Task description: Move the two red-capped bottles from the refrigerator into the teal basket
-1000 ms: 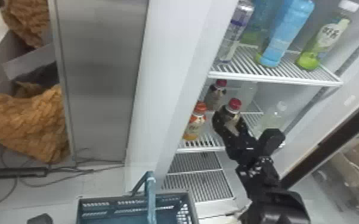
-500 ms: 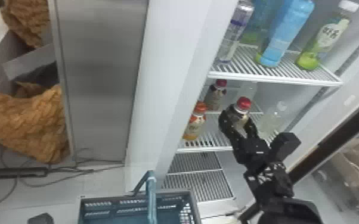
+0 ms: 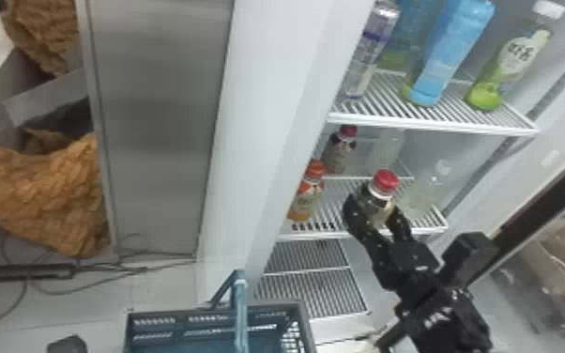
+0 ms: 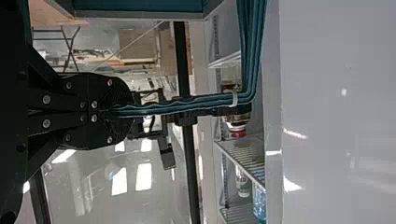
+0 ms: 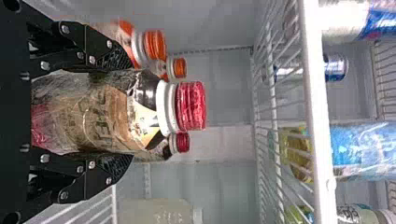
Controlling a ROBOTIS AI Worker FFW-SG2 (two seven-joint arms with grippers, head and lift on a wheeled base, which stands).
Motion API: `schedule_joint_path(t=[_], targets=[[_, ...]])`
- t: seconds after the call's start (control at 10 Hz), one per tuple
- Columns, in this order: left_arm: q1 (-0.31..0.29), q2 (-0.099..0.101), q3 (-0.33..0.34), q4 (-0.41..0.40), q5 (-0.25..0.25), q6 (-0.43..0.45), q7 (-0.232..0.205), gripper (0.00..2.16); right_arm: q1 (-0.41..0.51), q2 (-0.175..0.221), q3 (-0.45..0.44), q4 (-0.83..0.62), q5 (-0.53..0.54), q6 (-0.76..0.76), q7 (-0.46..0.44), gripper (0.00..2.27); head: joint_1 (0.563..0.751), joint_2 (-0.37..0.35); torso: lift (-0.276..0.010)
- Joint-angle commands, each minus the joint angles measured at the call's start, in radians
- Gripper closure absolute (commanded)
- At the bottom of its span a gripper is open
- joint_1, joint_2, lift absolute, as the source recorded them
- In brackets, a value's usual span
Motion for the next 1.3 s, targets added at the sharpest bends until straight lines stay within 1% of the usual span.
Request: schedule_joint_path(t=[0.0, 0.3, 0.5, 0.6, 0.8, 0.9, 1.1, 1.2], targets=[[0.0, 0.0, 0.0, 0.0, 0.0, 0.0, 0.0, 1.15, 0.088, 0.012, 0.0, -0.108, -0.022, 0.032, 0.0, 0.63, 0.695, -0.35, -0.224], [0.0, 0.0, -0.002, 0.0, 0.0, 0.0, 0.0, 1.15, 0.216, 0.016, 0.006, -0.283, -0.074, 0.135, 0.003, 0.63, 0.695, -0.35, -0.224], [0.0, 0.0, -0.002, 0.0, 0.002, 0.0, 0.0, 1.15, 0.26, 0.015, 0.024, -0.346, -0.092, 0.223, 0.005, 0.63, 0.695, -0.35, -0.224], [0.0, 0.0, -0.002, 0.0, 0.002, 0.0, 0.0, 1.15, 0.27, 0.013, 0.036, -0.354, -0.098, 0.26, 0.005, 0.63, 0.695, -0.35, -0.224], [0.0, 0.0, -0.004, 0.0, 0.002, 0.0, 0.0, 1.15, 0.27, -0.005, 0.084, -0.361, -0.138, 0.351, 0.023, 0.63, 0.695, -0.35, -0.224], [-0.002, 0.0, -0.004, 0.0, 0.002, 0.0, 0.0, 1.15, 0.27, -0.011, 0.096, -0.366, -0.138, 0.383, 0.031, 0.63, 0.695, -0.35, -0.224], [-0.002, 0.0, -0.004, 0.0, 0.002, 0.0, 0.0, 1.15, 0.26, -0.016, 0.094, -0.366, -0.148, 0.481, 0.043, 0.63, 0.695, -0.35, -0.224], [-0.002, -0.001, -0.002, 0.0, 0.002, 0.0, 0.0, 1.15, 0.243, -0.021, 0.094, -0.356, -0.148, 0.554, 0.061, 0.63, 0.695, -0.35, -0.224]])
